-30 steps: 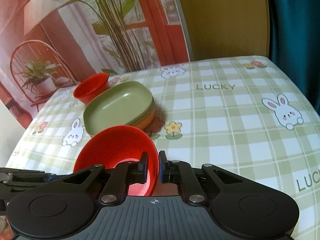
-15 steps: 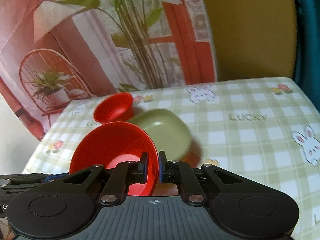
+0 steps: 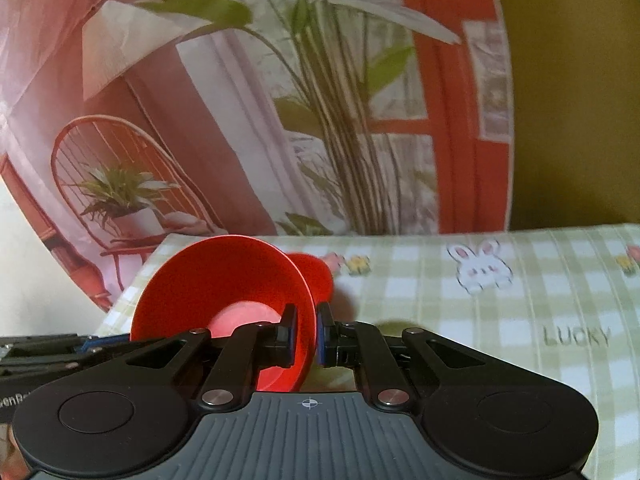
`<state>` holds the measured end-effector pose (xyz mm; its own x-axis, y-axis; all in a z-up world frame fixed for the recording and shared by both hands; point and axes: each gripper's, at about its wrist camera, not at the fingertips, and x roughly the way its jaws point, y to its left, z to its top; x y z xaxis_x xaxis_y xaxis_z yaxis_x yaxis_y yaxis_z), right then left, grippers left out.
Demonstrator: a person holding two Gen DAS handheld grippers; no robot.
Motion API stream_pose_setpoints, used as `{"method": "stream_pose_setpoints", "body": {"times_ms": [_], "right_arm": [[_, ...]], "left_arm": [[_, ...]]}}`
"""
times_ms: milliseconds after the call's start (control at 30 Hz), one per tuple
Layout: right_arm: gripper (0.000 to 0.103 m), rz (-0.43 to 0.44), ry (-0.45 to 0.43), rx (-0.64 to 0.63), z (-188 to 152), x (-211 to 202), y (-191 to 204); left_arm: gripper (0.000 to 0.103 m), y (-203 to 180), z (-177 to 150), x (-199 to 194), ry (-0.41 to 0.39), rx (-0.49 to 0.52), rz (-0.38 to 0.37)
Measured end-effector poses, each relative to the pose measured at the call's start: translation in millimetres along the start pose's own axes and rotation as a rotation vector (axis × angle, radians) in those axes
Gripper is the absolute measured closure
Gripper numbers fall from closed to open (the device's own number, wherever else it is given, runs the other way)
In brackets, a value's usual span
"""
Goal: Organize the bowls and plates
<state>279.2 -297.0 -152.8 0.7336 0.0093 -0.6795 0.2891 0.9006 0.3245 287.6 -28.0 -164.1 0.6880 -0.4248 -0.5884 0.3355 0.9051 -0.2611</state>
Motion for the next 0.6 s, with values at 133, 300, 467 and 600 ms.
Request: {"method": "stream_pose_setpoints", "body": {"times_ms": [133,300,467,600], "right_arm": [[0.094,0.004,0.015,-0.008,17,25,3],[0.094,0.007,0.035,-0.013,30,57,0],[0.094,0.009,0.071,-0.003,32,89,-5],[0.094,0.008,0.103,0.011,29,110,-10]], "left_arm": [[0.086,7,16,12,-0.018,0.018,0.029],[0.086,22,35,38,-0.008,0.000,0.056],[0.086,36,41,65,0.030,-0.017,0.075],[0.086,44,42,84,0.055,-0.017,0.098]]}}
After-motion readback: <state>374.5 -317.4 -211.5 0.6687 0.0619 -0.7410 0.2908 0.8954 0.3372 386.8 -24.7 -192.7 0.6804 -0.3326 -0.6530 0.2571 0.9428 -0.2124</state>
